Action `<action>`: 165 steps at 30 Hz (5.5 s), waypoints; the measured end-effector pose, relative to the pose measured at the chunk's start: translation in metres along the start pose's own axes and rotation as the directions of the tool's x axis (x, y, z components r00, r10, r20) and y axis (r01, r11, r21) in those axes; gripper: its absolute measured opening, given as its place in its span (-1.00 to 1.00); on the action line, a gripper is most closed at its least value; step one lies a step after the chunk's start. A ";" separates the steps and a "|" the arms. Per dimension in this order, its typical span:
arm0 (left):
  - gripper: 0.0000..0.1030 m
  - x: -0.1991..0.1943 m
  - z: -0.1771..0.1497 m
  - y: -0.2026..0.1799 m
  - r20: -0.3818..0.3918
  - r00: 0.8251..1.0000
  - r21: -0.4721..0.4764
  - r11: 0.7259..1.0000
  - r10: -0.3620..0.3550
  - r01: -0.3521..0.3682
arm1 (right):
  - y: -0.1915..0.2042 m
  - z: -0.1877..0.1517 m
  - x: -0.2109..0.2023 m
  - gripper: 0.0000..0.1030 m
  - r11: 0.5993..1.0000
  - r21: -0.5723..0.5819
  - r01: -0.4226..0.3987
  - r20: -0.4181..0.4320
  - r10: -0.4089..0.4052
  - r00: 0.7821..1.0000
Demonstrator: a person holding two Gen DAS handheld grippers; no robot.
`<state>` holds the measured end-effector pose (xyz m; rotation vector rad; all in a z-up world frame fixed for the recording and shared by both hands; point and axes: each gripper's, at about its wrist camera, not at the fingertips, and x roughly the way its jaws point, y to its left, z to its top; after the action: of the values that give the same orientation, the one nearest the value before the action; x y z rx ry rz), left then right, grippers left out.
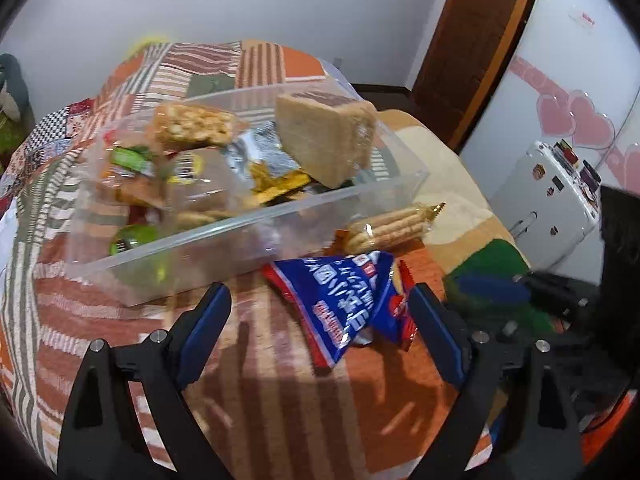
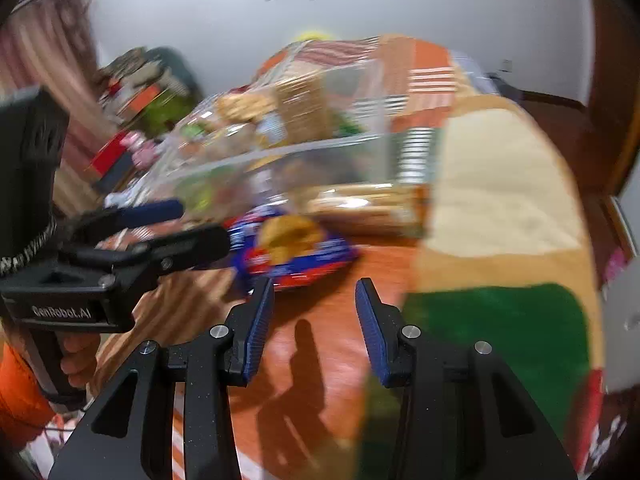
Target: Organize snacks
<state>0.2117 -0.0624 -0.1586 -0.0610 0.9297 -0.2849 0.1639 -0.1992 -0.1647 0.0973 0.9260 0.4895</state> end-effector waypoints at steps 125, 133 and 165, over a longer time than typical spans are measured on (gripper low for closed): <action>0.99 -0.237 -0.007 0.021 0.611 0.768 -0.074 0.980 0.193 -0.187 | 0.107 0.047 -0.152 0.99 0.986 -0.138 0.091 0.489 -0.012 0.872; 0.99 -0.247 -0.016 0.016 0.615 0.767 -0.087 0.982 0.185 -0.167 | 0.116 0.040 -0.153 1.00 0.979 -0.150 0.138 0.503 -0.044 0.863; 0.99 -0.238 -0.018 0.009 0.604 0.779 -0.076 0.985 0.169 -0.154 | 0.113 0.036 -0.158 1.00 0.984 -0.133 0.122 0.518 -0.036 0.855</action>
<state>0.0653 0.0117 0.0147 -0.0865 0.2835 -0.0785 0.0719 -0.1646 0.0062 0.0382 0.3579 0.4292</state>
